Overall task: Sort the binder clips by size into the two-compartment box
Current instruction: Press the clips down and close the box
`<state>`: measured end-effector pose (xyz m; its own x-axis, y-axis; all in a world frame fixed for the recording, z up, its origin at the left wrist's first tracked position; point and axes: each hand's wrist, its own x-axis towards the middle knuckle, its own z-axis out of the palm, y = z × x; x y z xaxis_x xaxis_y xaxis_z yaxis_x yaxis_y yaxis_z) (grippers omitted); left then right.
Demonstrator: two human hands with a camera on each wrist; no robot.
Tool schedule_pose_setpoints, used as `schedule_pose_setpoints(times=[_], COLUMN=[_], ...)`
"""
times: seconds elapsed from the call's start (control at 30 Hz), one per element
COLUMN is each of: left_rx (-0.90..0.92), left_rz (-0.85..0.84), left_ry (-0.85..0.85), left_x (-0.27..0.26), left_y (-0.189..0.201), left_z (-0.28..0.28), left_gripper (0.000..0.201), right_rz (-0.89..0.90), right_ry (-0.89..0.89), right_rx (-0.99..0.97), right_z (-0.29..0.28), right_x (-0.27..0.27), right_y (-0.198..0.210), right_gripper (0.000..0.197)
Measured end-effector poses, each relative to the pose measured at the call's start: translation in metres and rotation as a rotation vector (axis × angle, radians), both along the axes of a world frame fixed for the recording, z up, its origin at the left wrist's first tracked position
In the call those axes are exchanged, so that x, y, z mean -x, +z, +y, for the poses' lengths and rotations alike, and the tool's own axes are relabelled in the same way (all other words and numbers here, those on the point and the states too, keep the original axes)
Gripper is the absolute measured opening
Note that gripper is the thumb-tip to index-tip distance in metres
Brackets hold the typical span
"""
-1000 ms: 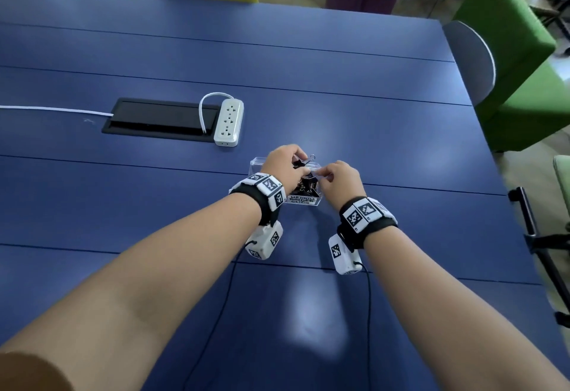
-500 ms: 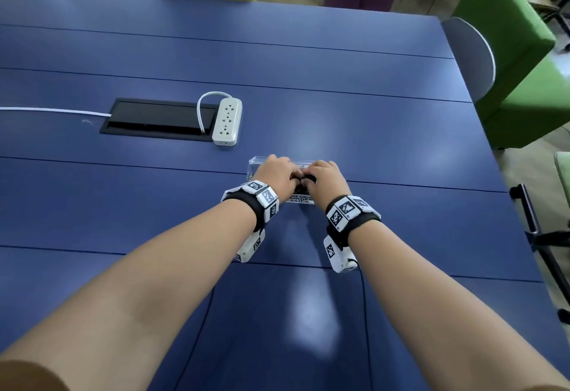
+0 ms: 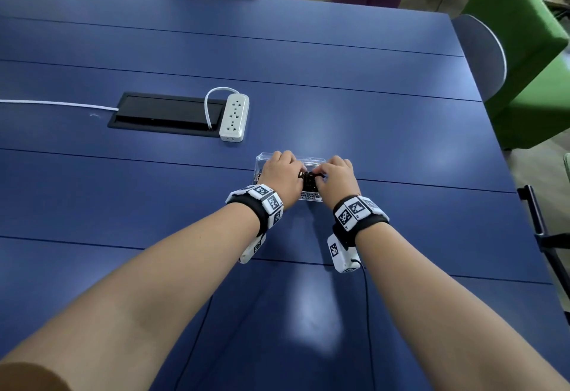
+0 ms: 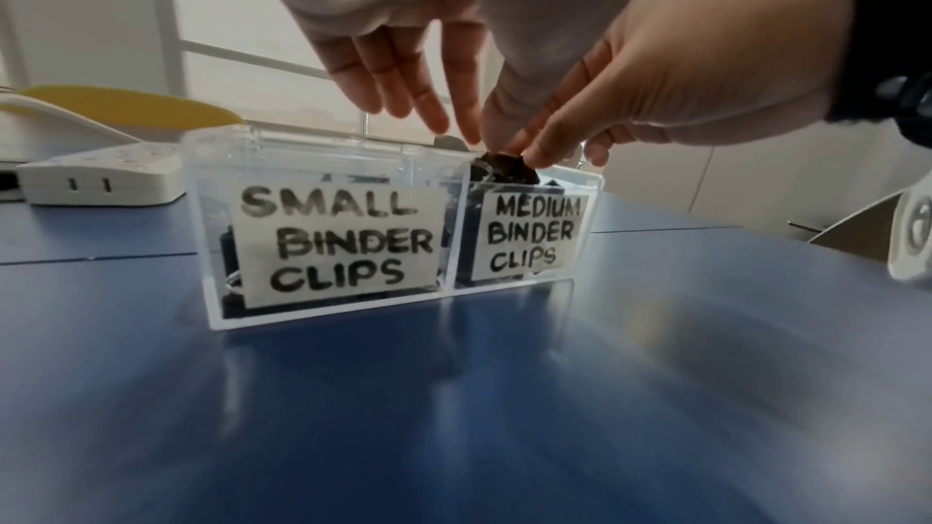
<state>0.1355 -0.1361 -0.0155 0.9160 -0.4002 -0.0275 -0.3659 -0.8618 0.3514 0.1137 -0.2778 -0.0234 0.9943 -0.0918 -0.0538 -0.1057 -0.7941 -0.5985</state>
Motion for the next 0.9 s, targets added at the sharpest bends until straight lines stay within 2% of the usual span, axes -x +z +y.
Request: schedule_pose_setpoints(times=[0.13,0.27,0.33,0.4,0.47,0.53,0.57,0.63,0.73,0.83,0.9], left_rx=[0.055,0.083,0.173,0.241,0.297,0.355,0.379,0.421,0.565,0.831,0.862], left_rz=[0.068,0.072,0.048,0.023,0.062,0.235,0.351,0.507,0.513,0.477,0.453], left_ry=[-0.036,-0.028,0.056,0.21,0.437,0.639,0.682,0.66,0.662,0.772,0.777], left_x=[0.002,0.006,0.001,-0.009,-0.022,-0.031,-0.035,-0.04,-0.048,-0.052,-0.048], left_y=[-0.001,-0.003,0.001,0.005,0.004,0.0,-0.002,-0.002,0.011,0.016,0.016], left_z=[0.002,0.002,0.009,0.021,0.035,0.047,0.049,0.048,0.042,0.045,0.048], left_gripper=[0.02,0.019,0.017,0.017,0.019,0.028,0.035,0.04,0.029,0.026,0.022], right_rz=[0.005,0.078,0.033,-0.005,0.066,0.218,0.309,0.455,0.475,0.438,0.391], right_ry=[-0.035,0.03,-0.027,-0.164,-0.278,-0.335,-0.348,-0.333,-0.383,-0.394,-0.387], right_rx=[-0.028,0.028,-0.046,-0.132,-0.196,-0.224,-0.244,-0.309,-0.531,-0.67,-0.718], right_z=[-0.005,-0.003,-0.008,-0.016,-0.023,-0.025,-0.024,-0.021,-0.018,-0.019,-0.021], right_x=[0.0,0.002,-0.002,-0.007,-0.012,-0.016,-0.018,-0.023,-0.03,-0.031,-0.026], right_y=[0.002,0.0,0.0,0.004,0.004,0.002,-0.001,-0.006,-0.003,0.004,0.004], right_gripper=[0.018,0.015,0.013,0.013,0.023,0.042,0.048,0.052,0.061,0.047,0.042])
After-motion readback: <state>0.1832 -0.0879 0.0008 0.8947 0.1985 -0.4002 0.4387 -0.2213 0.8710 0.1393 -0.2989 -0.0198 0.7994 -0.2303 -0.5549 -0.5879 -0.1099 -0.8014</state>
